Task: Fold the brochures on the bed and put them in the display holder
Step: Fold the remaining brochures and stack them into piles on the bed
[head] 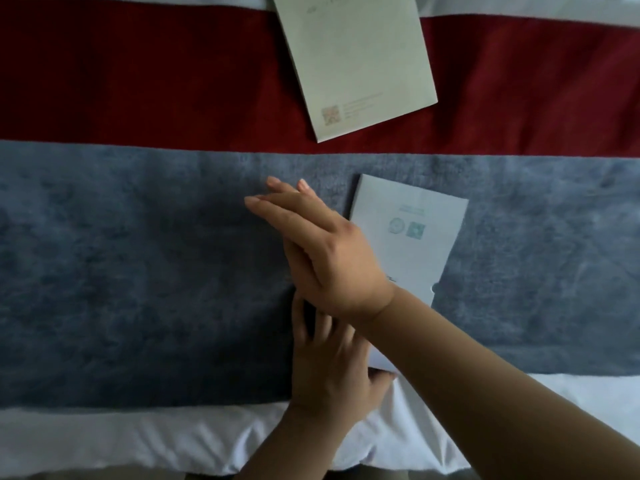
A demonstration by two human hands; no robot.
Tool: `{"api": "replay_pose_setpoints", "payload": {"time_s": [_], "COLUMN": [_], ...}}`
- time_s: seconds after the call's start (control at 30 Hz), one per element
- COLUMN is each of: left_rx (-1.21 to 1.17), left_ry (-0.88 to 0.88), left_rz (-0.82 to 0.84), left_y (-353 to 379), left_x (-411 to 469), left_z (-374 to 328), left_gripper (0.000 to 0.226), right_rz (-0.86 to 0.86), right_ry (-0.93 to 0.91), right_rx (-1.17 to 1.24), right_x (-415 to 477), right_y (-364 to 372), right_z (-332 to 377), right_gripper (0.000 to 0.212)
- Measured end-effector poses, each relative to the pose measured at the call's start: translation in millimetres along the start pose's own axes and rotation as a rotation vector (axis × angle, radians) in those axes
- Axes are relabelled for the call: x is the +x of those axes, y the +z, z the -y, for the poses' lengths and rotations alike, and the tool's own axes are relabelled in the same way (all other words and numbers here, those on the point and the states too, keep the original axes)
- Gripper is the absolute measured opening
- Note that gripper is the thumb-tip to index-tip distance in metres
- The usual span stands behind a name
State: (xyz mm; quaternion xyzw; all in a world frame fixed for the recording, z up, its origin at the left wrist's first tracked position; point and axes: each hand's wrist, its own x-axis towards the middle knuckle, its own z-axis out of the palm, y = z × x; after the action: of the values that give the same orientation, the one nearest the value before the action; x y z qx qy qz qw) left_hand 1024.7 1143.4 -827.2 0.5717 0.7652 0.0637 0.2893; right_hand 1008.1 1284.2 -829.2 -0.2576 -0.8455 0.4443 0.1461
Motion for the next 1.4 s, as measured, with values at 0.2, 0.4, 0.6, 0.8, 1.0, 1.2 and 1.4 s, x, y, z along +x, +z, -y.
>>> {"api": "replay_pose_setpoints", "payload": {"time_s": [0.2, 0.4, 0.6, 0.8, 1.0, 1.2, 1.4], "left_rx": [0.145, 0.218, 0.049, -0.255, -0.626, -0.595, -0.439], "left_ry": [-0.138, -0.147, -0.091, -0.041, -0.035, -0.069, -0.250], "left_rz": [-0.080, -0.129, -0.286, -0.444, -0.841, -0.760, -0.563], "left_y": [-25.2, -55.9, -78.8, -127.0, -167.2, -183.1, -138.2], "left_x": [18.0, 17.6, 17.2, 30.1, 71.7, 85.0, 67.9], "left_z": [46.3, 99.3, 142.7, 181.0, 173.6, 148.6, 162.4], "left_gripper": [0.097, 0.088, 0.068, 0.043, 0.061, 0.068, 0.061], "right_rz": [-0.007, 0.049, 0.098, 0.064, -0.106, -0.229, 0.024], "right_ry": [0.010, -0.038, -0.095, -0.214, -0.113, -0.025, 0.624], "right_rx": [-0.214, -0.315, -0.305, -0.426, -0.343, -0.264, 0.310], "right_x": [-0.3, 0.4, 4.3, 16.3, 62.5, 105.9, 117.4], "right_y": [-29.7, -30.8, -23.3, -18.0, -27.1, -24.9, 21.0], "right_z": [-27.8, -40.2, -39.2, -18.0, 39.2, 97.7, 60.9], "right_gripper": [0.043, 0.041, 0.048, 0.044, 0.038, 0.051, 0.081]}}
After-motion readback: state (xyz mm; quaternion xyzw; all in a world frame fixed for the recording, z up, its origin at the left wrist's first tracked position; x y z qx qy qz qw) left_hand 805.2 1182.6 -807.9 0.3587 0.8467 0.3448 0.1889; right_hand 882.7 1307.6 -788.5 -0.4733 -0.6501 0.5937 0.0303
